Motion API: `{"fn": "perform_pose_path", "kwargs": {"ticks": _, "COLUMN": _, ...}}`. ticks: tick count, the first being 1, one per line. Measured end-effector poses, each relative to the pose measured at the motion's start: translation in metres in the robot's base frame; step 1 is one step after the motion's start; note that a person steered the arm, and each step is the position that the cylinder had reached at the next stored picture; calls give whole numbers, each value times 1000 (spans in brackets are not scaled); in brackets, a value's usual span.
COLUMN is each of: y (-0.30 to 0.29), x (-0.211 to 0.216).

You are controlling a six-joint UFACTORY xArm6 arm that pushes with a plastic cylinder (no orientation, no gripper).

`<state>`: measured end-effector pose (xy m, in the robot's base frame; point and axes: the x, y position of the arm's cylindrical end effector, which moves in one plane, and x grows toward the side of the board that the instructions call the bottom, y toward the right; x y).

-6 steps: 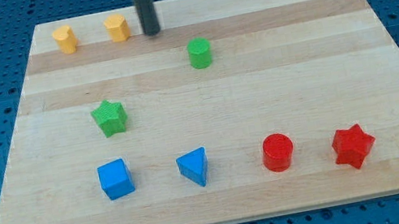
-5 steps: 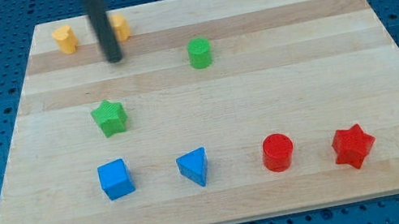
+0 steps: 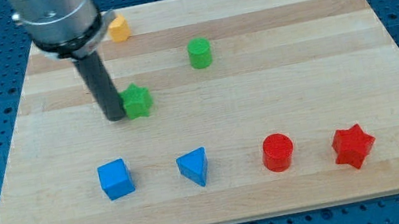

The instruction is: Move the yellow hexagon to the top center of the board

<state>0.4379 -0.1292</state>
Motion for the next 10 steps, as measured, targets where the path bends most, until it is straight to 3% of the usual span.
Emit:
{"fn": "perform_pose_path", "kwargs": {"ticks": 1, "y": -31, "x": -9}}
{"fn": "perform_pose_path", "kwargs": {"ticks": 2, "y": -59, "x": -73}}
{"fn": "perform_pose_path", "kwargs": {"ticks": 3, "y": -30, "x": -110}}
{"fn": "perform_pose_path", "kwargs": {"ticks": 4, "y": -43, "x": -159}}
{"fn": "perform_pose_path", "kwargs": {"ticks": 5, "y": -36, "x": -181}}
{"fn": "perform_pose_path", "kwargs": {"ticks": 7, "y": 43, "x": -180}}
{"fn": "perform_pose_path", "kwargs": {"ticks": 8, "y": 3, "x": -202}}
{"fn": "perform_pose_path", "kwargs": {"ticks": 9, "y": 2, "x": -217}}
{"fn": "perform_pose_path", "kwargs": {"ticks": 10, "y": 45, "x": -217}}
